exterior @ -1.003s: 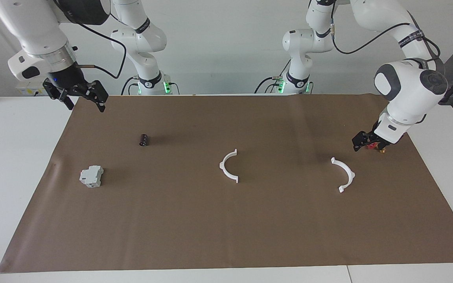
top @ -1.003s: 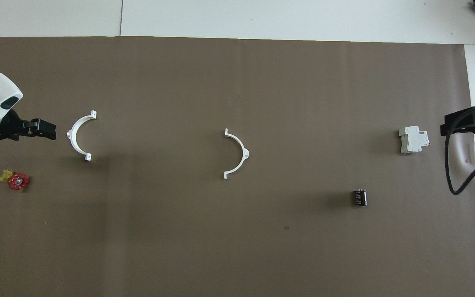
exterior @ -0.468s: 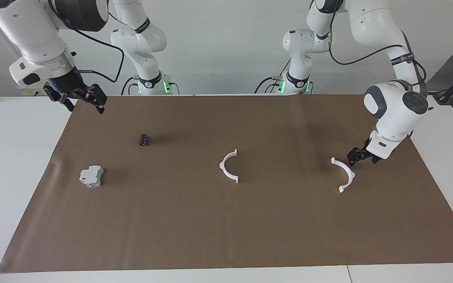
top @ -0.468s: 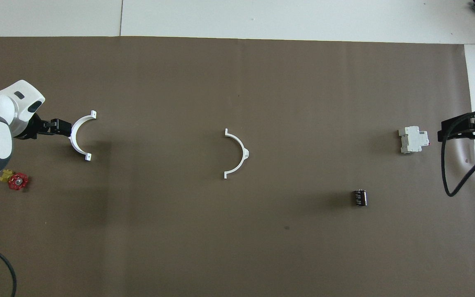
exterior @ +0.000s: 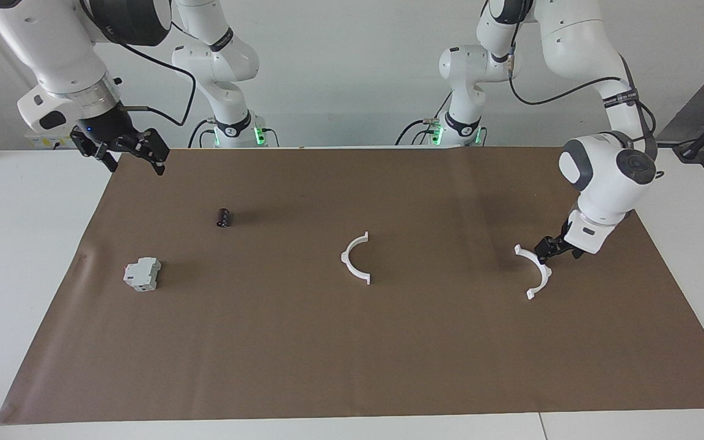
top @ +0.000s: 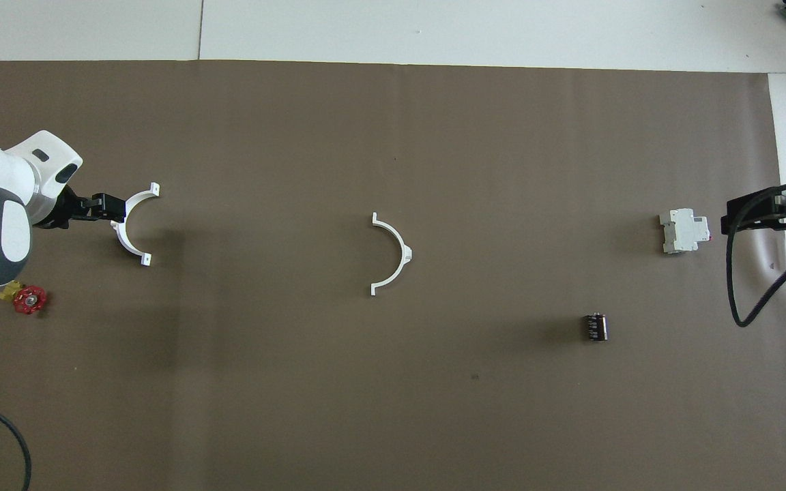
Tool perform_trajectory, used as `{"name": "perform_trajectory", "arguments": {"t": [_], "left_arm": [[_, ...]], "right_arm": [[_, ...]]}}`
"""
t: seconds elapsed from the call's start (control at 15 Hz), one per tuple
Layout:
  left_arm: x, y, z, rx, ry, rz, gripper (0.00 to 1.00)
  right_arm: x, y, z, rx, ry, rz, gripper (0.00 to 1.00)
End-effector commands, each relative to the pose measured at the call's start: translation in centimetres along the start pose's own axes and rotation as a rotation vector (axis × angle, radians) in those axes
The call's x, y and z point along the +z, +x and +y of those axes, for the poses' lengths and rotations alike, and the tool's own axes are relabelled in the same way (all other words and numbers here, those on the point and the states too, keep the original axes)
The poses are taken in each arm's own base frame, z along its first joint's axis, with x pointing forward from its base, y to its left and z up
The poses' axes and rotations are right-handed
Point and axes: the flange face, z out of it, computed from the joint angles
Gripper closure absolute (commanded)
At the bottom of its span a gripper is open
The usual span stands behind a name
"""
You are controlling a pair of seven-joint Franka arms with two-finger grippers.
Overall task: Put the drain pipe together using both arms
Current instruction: 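Grasp the second white half-ring with the left gripper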
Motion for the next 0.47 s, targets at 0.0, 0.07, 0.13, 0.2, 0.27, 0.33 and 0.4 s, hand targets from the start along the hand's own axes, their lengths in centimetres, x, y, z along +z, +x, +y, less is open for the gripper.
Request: {"name": "perform_trajectory", "arguments": {"t": [0.0, 0.07, 0.13, 0.2, 0.27, 0.33, 0.4], "left_arm": [[2.03, 0.22, 0.34, -0.012, -0.002, -0.007, 0.00], [2.25, 0.31, 0.35, -0.013, -0.002, -0.003, 0.00], [2.60, 0.36, 0.17, -0.016, -0.001, 0.000, 0.00], [2.87, 0.36, 0.18, -0.016, 0.000, -0.003, 0.00], [2.86, 0.38, 0.18, -0.016, 0.000, -0.001, 0.00], [3.01, 0.30, -0.02, -0.021, 0.000, 0.000, 0.01], [3.01, 0.23, -0.12, -0.025, -0.001, 0.006, 0.01]], "right_arm": [[-0.11, -0.73, -0.31, 0.001, 0.025, 0.015, 0.00], [-0.13, -0.72, -0.40, -0.001, 0.025, 0.017, 0.00], [-0.13, -0.72, -0.40, -0.001, 0.025, 0.017, 0.00], [-0.05, -0.67, -0.32, 0.001, 0.025, 0.015, 0.00], [-0.04, -0.66, -0.16, 0.004, 0.025, 0.015, 0.00], [-0.03, -0.67, -0.16, 0.004, 0.025, 0.014, 0.00], [-0.05, -0.66, -0.24, 0.003, 0.025, 0.015, 0.00]]}}
